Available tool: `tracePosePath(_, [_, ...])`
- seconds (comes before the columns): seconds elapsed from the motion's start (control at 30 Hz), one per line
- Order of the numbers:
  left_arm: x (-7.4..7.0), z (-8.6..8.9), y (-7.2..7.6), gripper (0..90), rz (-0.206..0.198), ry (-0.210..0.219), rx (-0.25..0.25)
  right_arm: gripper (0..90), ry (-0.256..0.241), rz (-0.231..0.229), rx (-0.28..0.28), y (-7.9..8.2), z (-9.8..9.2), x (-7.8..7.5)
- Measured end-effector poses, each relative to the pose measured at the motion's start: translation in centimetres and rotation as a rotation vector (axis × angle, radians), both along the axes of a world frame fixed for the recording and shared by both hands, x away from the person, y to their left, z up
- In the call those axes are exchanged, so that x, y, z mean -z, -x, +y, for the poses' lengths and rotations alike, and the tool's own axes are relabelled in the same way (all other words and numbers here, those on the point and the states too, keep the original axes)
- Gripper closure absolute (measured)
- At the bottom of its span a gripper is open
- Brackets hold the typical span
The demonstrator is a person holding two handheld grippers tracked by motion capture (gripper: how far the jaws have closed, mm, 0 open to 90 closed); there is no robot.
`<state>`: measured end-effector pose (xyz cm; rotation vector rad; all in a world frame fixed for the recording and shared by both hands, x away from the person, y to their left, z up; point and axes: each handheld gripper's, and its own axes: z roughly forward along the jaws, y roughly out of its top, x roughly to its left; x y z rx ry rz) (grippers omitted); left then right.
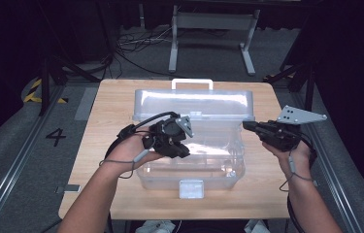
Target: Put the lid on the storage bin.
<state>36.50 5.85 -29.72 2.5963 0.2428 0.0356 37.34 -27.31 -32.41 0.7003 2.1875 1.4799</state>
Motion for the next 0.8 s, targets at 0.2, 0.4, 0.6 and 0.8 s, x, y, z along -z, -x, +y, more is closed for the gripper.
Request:
tracePosePath(0.2, [-0.2, 1.2, -0.1, 83.5, -0.001, 0.038, -0.034, 90.0, -0.004, 0.003, -0.001, 0.2, -0.2, 0.0])
tracePosePath(0.4, [-0.6, 3.0, 0.3, 82.7, 0.0, 0.106, -0.063, 90.0, -0.001, 0.007, -0.001, 0.3, -0.3, 0.1])
tracePosePath(0.6, [-0.5, 5.7, 0.5, 81.6, 0.016, 0.178, -0.12, 90.0, 0.001, 0.011, -0.001, 0.4, -0.4, 0.1])
tracePosePath(0.8, [-0.7, 6.9, 0.9, 80.6, 0.012, 0.21, -0.143, 90.0, 0.007, 0.011, 0.001, 0.7, -0.5, 0.1])
